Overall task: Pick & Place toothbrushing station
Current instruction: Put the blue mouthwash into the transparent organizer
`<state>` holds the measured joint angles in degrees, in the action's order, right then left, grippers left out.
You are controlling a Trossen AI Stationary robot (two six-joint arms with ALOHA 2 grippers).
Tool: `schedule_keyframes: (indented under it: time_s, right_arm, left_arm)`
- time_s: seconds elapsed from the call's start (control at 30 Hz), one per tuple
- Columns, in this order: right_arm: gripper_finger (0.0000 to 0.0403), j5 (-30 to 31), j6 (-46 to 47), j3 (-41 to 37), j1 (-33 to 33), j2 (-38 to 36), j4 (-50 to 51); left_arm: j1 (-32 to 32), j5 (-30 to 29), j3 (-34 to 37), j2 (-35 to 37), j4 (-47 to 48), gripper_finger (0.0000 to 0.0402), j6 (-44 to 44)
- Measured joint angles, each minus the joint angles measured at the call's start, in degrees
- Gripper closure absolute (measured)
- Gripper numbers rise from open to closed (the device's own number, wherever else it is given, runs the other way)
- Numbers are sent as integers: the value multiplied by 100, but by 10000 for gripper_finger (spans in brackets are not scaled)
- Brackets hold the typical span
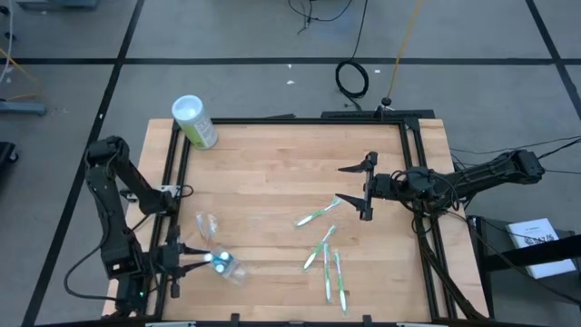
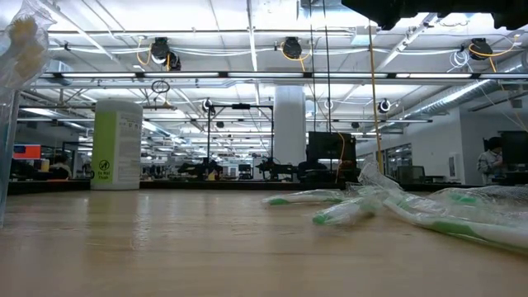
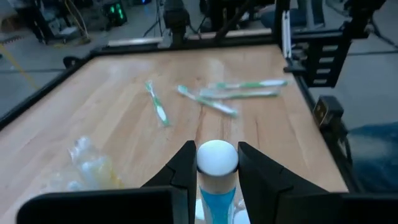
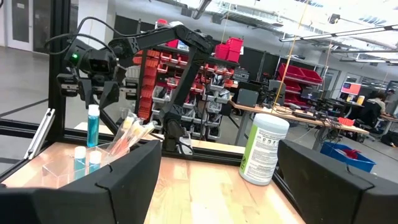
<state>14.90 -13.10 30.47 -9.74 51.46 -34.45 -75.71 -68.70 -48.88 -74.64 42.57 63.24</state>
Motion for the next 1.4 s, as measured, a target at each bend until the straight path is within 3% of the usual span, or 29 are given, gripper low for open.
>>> schedule_keyframes:
  time_s: [0.27,0.4,0.53,0.8,1.4]
  right_arm:
    - [85,0,0,1,0,0,1]
    - [85,0,0,1,-2,0,6]
    - [85,0,0,0,-1,-2,21]
    - [85,-2,0,-1,-2,-1,16]
    - [85,-2,0,1,-2,0,8]
  left_arm:
    - [-19,126,0,152,-147,319,-96]
    - [-19,167,0,70,118,321,396]
    - [-17,322,0,-64,402,326,935]
    - [-15,469,0,-407,426,325,1197]
    - [-13,261,0,-1227,396,317,1992]
